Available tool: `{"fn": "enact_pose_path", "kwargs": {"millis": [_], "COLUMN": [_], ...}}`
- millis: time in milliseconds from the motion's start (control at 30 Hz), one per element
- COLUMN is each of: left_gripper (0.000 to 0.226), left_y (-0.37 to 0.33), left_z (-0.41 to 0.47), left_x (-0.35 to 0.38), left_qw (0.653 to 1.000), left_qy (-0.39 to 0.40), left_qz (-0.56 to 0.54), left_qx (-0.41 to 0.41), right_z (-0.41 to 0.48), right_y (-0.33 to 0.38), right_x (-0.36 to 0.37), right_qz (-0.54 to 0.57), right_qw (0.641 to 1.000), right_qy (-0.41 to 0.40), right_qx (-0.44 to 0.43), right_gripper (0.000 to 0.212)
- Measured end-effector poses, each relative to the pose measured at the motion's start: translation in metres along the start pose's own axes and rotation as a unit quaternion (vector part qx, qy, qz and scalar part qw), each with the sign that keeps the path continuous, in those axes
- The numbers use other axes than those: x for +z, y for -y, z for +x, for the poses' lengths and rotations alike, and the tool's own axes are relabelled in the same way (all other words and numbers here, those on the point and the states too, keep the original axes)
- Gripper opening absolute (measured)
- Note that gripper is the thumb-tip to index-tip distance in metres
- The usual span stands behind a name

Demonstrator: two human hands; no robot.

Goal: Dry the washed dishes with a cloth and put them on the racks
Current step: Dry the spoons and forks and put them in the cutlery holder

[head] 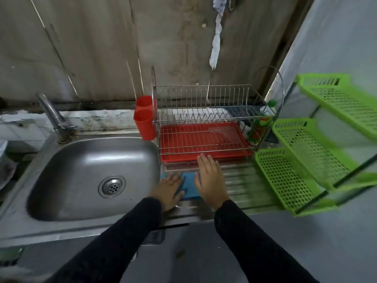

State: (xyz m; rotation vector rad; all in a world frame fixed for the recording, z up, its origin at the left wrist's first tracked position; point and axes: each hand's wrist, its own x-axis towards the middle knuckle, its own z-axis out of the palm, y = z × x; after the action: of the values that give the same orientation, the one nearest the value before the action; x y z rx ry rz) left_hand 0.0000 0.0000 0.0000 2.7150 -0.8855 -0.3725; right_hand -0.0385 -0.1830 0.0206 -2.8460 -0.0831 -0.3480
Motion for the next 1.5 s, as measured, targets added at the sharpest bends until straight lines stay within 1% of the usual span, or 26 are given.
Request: {"fn": "enact_pose_path", "kwargs": {"millis": [67, 200, 267, 367, 467, 600, 700, 800, 833, 900, 967, 1033, 1067, 1133, 1233, 1267, 1333, 1367, 1400, 1433, 1467, 1500], "left_gripper": [0.074, 0.083, 0.083, 0.074, 0.065, 0.063, 0.059, 0.053, 0.05, 0.041, 0.031, 0.022, 0.023, 0.033, 0.041, 0.041, 0.04, 0.036, 0.033, 0.031, 0.03, 0.03], "left_y": [-0.001, -0.002, -0.005, -0.009, -0.013, -0.022, -0.028, -0.026, -0.023, -0.018, -0.013, -0.006, -0.003, 0.01, 0.031, 0.039, 0.056, 0.064, 0.072, 0.083, 0.09, 0.099], "left_z": [0.003, 0.008, 0.011, 0.016, 0.021, 0.022, 0.02, 0.015, 0.013, 0.007, 0.001, -0.006, -0.008, -0.016, -0.032, -0.038, -0.05, -0.056, -0.063, -0.071, -0.078, -0.087], "left_x": [0.006, 0.015, 0.011, 0.006, 0.005, 0.005, 0.002, -0.003, -0.004, -0.009, -0.017, -0.025, -0.028, -0.035, -0.046, -0.05, -0.058, -0.061, -0.064, -0.067, -0.071, -0.075], "left_qw": [0.997, 0.989, 0.988, 0.985, 0.979, 0.974, 0.978, 0.989, 0.992, 0.992, 0.978, 0.951, 0.931, 0.875, 0.797, 0.755, 0.658, 0.621, 0.596, 0.58, 0.567, 0.565], "left_qy": [0.072, 0.122, 0.134, 0.147, 0.155, 0.147, 0.113, 0.04, 0.007, -0.073, -0.137, -0.183, -0.206, -0.232, -0.247, -0.246, -0.235, -0.23, -0.226, -0.226, -0.228, -0.234], "left_qz": [0.033, 0.077, 0.077, 0.08, 0.119, 0.165, 0.172, 0.124, 0.096, 0.005, -0.107, -0.21, -0.264, -0.393, -0.526, -0.581, -0.684, -0.718, -0.74, -0.754, -0.765, -0.765], "left_qx": [-0.003, -0.016, -0.027, -0.044, -0.053, -0.047, -0.042, -0.063, -0.077, -0.1, -0.111, -0.135, -0.148, -0.159, -0.165, -0.179, -0.209, -0.214, -0.214, -0.21, -0.204, -0.205], "right_z": [-0.003, -0.01, -0.011, -0.013, -0.014, -0.012, -0.01, -0.008, -0.007, -0.006, -0.004, 0.0, 0.001, 0.005, 0.009, 0.009, 0.01, 0.011, 0.012, 0.014, 0.015, 0.017], "right_y": [-0.01, -0.03, -0.038, -0.043, -0.045, -0.051, -0.053, -0.055, -0.055, -0.052, -0.046, -0.035, -0.03, -0.013, 0.014, 0.025, 0.048, 0.059, 0.071, 0.086, 0.099, 0.114], "right_x": [-0.002, 0.001, 0.002, 0.006, 0.01, 0.007, 0.003, 0.003, 0.004, 0.006, 0.008, 0.011, 0.012, 0.015, 0.019, 0.021, 0.026, 0.029, 0.032, 0.035, 0.038, 0.041], "right_qz": [0.001, -0.003, 0.003, 0.009, 0.018, 0.027, 0.034, 0.033, 0.031, 0.031, 0.034, 0.044, 0.05, 0.06, 0.053, 0.053, 0.065, 0.078, 0.097, 0.119, 0.14, 0.156], "right_qw": [1.0, 0.999, 0.998, 0.998, 0.998, 0.998, 0.997, 0.997, 0.996, 0.996, 0.995, 0.995, 0.995, 0.994, 0.994, 0.994, 0.993, 0.992, 0.991, 0.989, 0.987, 0.985], "right_qy": [0.012, 0.035, 0.045, 0.045, 0.045, 0.055, 0.064, 0.064, 0.067, 0.077, 0.078, 0.073, 0.07, 0.068, 0.073, 0.076, 0.081, 0.083, 0.084, 0.081, 0.076, 0.074], "right_qx": [0.021, 0.038, 0.041, 0.043, 0.037, 0.031, 0.04, 0.04, 0.04, 0.043, 0.051, 0.057, 0.06, 0.06, 0.056, 0.055, 0.053, 0.049, 0.046, 0.04, 0.031, 0.018], "right_gripper": [0.06, 0.064, 0.064, 0.063, 0.062, 0.07, 0.066, 0.063, 0.059, 0.054, 0.053, 0.054, 0.054, 0.054, 0.055, 0.055, 0.054, 0.054, 0.053, 0.052, 0.052, 0.053]}}
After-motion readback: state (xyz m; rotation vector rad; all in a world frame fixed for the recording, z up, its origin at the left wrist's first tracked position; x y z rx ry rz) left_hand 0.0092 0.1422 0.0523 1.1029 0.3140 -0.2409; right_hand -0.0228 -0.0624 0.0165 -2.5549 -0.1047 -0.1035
